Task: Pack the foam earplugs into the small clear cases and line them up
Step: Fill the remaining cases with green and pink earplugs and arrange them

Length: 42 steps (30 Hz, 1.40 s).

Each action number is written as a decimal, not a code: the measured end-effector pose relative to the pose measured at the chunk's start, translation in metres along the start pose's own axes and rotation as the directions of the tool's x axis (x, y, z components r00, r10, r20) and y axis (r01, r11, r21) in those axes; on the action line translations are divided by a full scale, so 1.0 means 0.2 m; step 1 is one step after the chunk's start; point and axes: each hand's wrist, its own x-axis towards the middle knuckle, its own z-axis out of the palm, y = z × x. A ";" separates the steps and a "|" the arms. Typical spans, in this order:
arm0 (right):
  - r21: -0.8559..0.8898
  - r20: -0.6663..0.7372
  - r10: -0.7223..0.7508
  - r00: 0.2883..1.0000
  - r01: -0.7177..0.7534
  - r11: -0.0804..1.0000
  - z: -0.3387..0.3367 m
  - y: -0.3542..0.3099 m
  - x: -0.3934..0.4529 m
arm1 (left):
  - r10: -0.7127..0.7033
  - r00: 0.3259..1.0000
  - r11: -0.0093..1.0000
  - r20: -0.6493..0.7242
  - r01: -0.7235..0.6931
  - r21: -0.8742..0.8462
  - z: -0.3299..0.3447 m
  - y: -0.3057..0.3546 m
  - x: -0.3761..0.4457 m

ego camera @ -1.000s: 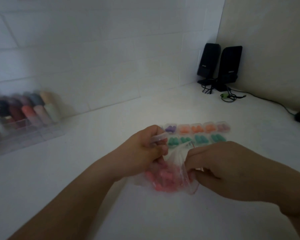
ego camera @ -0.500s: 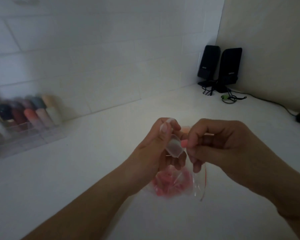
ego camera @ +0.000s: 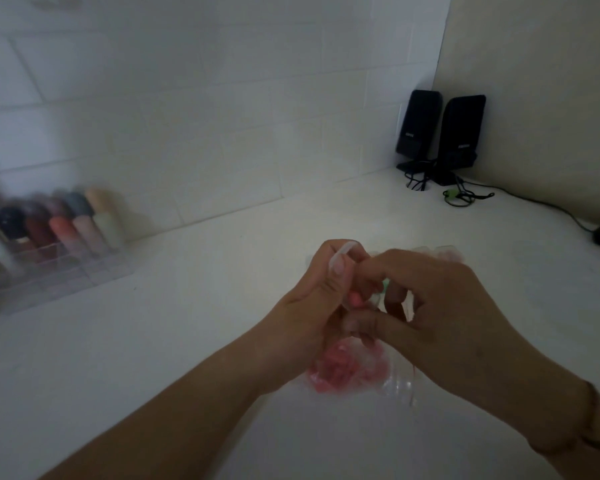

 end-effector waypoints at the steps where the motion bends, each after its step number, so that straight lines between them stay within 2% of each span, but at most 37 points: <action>1: -0.032 0.002 -0.014 1.000 0.014 0.999 0.00 0.00 0.00 | -0.004 1.000 1.000 -0.006 0.004 -0.002 0.00 0.00 0.00; 3: -0.009 -0.007 -0.018 1.000 0.018 1.000 -0.01 -0.01 0.00 | -0.009 0.999 1.000 -0.031 0.009 -0.015 -0.01 0.00 0.01; 6: 0.130 -0.092 -0.007 0.996 0.019 0.991 -0.09 -0.03 0.01 | -0.004 0.997 0.992 -0.078 -0.006 -0.129 -0.01 0.00 0.02; 8: 0.135 -0.106 0.018 0.994 -0.004 0.991 -0.19 0.00 0.01 | -0.005 0.989 0.987 -0.146 -0.018 -0.158 -0.03 0.00 0.03; 9: 0.101 -0.040 0.034 0.999 -0.030 0.994 -0.25 0.03 0.01 | -0.002 0.984 0.985 -0.179 -0.029 -0.172 -0.04 0.00 0.03; 10: 0.058 0.090 0.046 0.995 -0.052 0.997 -0.29 0.05 0.01 | 0.001 0.979 0.979 -0.204 -0.042 -0.198 -0.06 -0.01 0.03; 12: -0.006 0.388 0.057 0.920 -0.059 0.998 -0.31 0.10 0.00 | -0.004 0.971 0.962 -0.239 -0.061 -0.267 -0.07 -0.01 0.04; 14: -0.055 0.537 0.026 0.843 0.005 0.998 -0.26 0.15 0.00 | -0.013 0.964 0.950 -0.265 -0.070 -0.304 -0.08 -0.01 0.05; 19: -0.111 0.606 -0.081 0.792 0.184 0.977 -0.15 0.20 -0.01 | -0.011 0.954 0.955 -0.299 -0.079 -0.287 -0.07 -0.01 0.06; 23: -0.106 0.618 -0.120 0.777 0.234 0.966 -0.10 0.17 -0.02 | -0.021 0.958 0.953 -0.286 -0.068 -0.296 -0.07 -0.01 0.06; 27: -0.135 0.571 -0.098 0.815 0.210 0.968 -0.14 0.18 -0.01 | -0.045 0.960 0.948 -0.278 -0.047 -0.316 -0.06 0.01 0.05; 30: 0.049 0.512 -0.098 0.853 0.085 0.995 -0.26 0.17 0.00 | -0.075 0.968 0.921 -0.241 -0.026 -0.388 -0.06 0.04 0.05; 32: 0.184 0.461 -0.143 0.876 0.063 0.981 -0.32 0.16 0.00 | -0.083 0.973 0.911 -0.217 -0.014 -0.413 -0.06 0.05 0.05; 34: 0.272 0.363 -0.184 0.914 0.085 0.959 -0.32 0.14 0.00 | -0.093 0.972 0.921 -0.215 0.001 -0.390 -0.05 0.05 0.05; 37: 0.329 0.133 -0.140 0.981 0.090 0.940 -0.21 0.10 0.01 | -0.078 0.979 0.951 -0.188 0.016 -0.308 -0.03 0.04 0.04; 42: 0.272 0.021 -0.153 0.988 0.141 0.952 -0.05 0.06 0.01 | -0.069 0.995 0.988 -0.072 0.058 -0.145 -0.02 0.03 0.03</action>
